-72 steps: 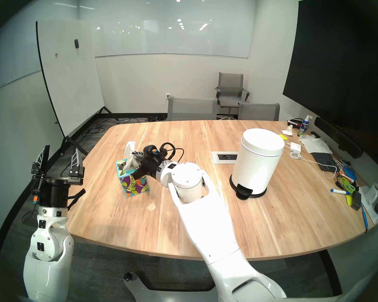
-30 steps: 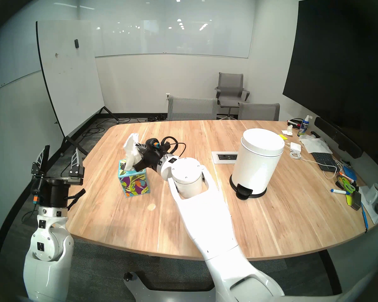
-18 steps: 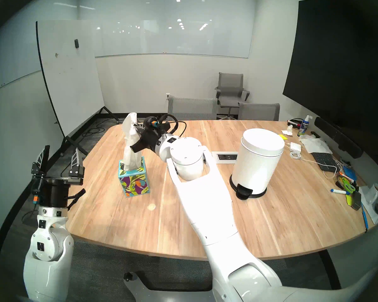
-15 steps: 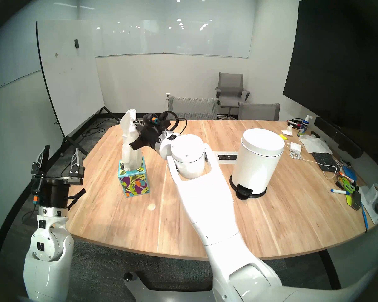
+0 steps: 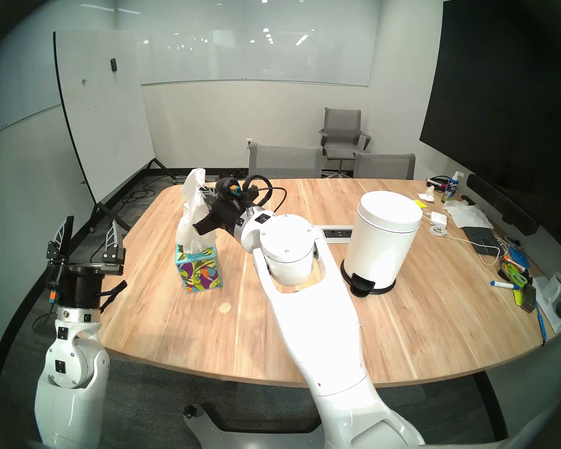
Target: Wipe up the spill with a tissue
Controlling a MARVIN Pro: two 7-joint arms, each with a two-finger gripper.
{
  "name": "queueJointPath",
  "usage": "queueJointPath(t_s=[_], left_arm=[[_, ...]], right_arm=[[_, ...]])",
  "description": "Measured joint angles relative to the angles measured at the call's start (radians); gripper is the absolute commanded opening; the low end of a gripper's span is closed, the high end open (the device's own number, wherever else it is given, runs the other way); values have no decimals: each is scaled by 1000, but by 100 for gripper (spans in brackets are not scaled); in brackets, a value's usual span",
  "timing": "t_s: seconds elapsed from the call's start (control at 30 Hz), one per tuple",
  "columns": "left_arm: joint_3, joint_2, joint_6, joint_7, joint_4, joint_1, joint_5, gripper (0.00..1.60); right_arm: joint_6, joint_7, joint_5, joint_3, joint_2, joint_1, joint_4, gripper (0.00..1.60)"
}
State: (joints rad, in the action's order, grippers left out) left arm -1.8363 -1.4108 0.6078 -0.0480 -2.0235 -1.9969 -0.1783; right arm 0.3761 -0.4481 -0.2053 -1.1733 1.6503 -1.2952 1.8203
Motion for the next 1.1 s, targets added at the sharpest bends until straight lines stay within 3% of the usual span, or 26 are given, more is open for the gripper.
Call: queueJointPath(t_s=[0.67,1.1], left_arm=[[0,0,0,0,0,0,0,160],[0,0,0,0,0,0,0,160]], right_arm=[[-7,47,11,-6,-37,-100,97,0],[-21,60,25,-43,-67,-155,148,0]])
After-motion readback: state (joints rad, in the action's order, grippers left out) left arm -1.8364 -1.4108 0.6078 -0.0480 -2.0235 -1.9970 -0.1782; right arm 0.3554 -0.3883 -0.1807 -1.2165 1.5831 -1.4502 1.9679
